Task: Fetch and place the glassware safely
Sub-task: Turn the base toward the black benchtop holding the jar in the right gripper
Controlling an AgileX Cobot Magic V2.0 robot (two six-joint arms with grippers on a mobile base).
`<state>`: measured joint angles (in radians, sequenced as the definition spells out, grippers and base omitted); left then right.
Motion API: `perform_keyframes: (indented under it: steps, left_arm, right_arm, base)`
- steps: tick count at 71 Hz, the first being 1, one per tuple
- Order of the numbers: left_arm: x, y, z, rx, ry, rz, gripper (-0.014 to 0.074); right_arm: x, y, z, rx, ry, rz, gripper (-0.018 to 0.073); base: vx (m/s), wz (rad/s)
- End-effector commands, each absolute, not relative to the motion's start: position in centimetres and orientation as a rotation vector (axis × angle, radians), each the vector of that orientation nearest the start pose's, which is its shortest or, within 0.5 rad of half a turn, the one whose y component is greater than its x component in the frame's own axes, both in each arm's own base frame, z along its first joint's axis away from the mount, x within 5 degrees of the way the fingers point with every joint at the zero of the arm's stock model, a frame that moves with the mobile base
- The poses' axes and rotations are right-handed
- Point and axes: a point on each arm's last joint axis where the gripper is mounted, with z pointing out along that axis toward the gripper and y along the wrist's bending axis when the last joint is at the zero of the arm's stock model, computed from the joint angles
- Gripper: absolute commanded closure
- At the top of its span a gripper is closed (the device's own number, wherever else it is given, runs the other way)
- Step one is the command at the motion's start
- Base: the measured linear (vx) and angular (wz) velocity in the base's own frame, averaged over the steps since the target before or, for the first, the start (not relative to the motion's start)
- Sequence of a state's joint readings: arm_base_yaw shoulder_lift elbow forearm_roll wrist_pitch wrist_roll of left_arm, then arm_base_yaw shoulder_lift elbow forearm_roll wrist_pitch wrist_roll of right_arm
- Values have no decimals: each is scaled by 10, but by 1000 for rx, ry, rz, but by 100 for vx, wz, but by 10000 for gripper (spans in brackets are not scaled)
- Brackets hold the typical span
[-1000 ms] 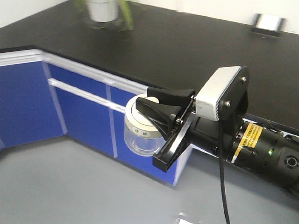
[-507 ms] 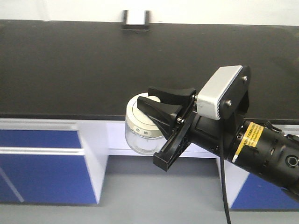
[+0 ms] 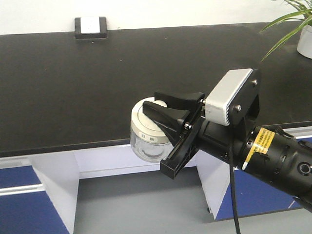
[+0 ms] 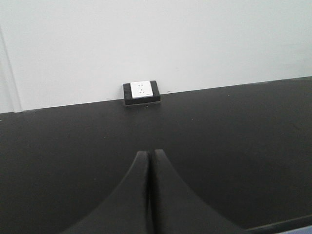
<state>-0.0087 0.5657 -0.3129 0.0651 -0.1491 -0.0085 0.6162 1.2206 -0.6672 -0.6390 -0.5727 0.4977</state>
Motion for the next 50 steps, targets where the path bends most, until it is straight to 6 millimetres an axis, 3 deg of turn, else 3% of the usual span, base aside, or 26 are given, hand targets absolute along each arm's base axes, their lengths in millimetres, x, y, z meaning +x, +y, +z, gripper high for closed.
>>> perform_keyframes:
  steps: [1,21,50]
  left_arm:
    - [124,-3,301,50,1489,10,603]
    - [124,-3,301,50,1489,10,603]
    - [124,-3,301,50,1489,10,603]
  right_arm:
    - [189,173,334,-736,1263,751,563]
    - [189,173,334,-736,1263,751,563]
    - [189,173,334,-736,1263,751,563]
  base:
    - [16,-14]
    - [19,1]
    - [22,22]
